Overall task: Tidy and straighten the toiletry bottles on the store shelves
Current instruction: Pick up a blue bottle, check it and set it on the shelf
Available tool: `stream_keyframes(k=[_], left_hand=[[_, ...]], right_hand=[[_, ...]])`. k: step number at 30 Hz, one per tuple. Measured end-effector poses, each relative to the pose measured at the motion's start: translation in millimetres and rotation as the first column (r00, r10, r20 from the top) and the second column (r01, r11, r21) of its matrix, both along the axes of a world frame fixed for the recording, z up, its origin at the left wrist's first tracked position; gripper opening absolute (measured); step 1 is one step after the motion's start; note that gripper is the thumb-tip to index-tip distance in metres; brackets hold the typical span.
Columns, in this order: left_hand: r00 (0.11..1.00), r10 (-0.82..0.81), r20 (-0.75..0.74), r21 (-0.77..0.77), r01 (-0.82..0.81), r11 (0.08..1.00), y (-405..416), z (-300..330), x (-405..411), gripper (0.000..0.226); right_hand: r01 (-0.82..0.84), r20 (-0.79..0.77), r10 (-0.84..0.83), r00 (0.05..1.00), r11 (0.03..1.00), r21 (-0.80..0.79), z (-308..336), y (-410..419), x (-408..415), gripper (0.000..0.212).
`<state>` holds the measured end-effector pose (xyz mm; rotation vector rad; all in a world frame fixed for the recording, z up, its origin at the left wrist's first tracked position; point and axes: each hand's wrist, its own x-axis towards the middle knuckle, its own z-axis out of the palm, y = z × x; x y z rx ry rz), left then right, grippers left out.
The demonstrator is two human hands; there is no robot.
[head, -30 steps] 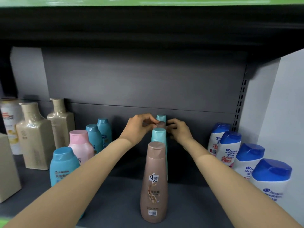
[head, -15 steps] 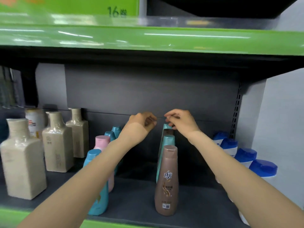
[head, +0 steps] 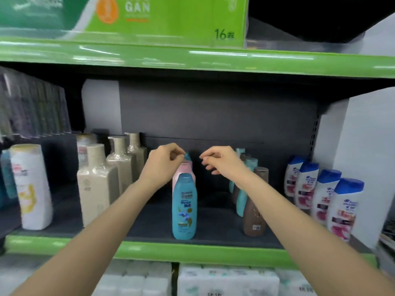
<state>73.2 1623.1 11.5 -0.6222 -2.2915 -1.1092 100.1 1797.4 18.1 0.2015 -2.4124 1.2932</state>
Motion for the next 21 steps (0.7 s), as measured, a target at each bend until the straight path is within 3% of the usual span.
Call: stream_keyframes(k=[6, 11, 18, 21], left_hand=[[0.984, -0.092, 0.151, -0.021, 0.097, 0.995, -32.9, -33.1, 7.0, 0.018], [0.938, -0.250, 0.240, -0.050, 0.269, 0.962, -40.5, -54.8, 9.5, 0.032], [0.892, -0.347, 0.291, -0.033, 0.372, 0.928, -44.3, -69.0, 14.8, 0.057], [0.879, -0.377, 0.292, -0.025, 0.401, 0.916, -50.8, -72.0, 14.1, 0.057]], right_hand=[[0.058, 0.029, -0.060, 0.998, 0.997, 0.055, -36.6, -33.4, 14.5, 0.019], [0.016, 0.068, -0.015, 0.998, 1.000, -0.003, -54.4, -47.5, 20.7, 0.020], [0.069, 0.005, -0.069, 0.998, 0.990, -0.120, -63.1, -56.5, 27.7, 0.018], [0.044, -0.004, -0.048, 0.999, 0.949, -0.311, -63.9, -56.5, 35.1, 0.012]])
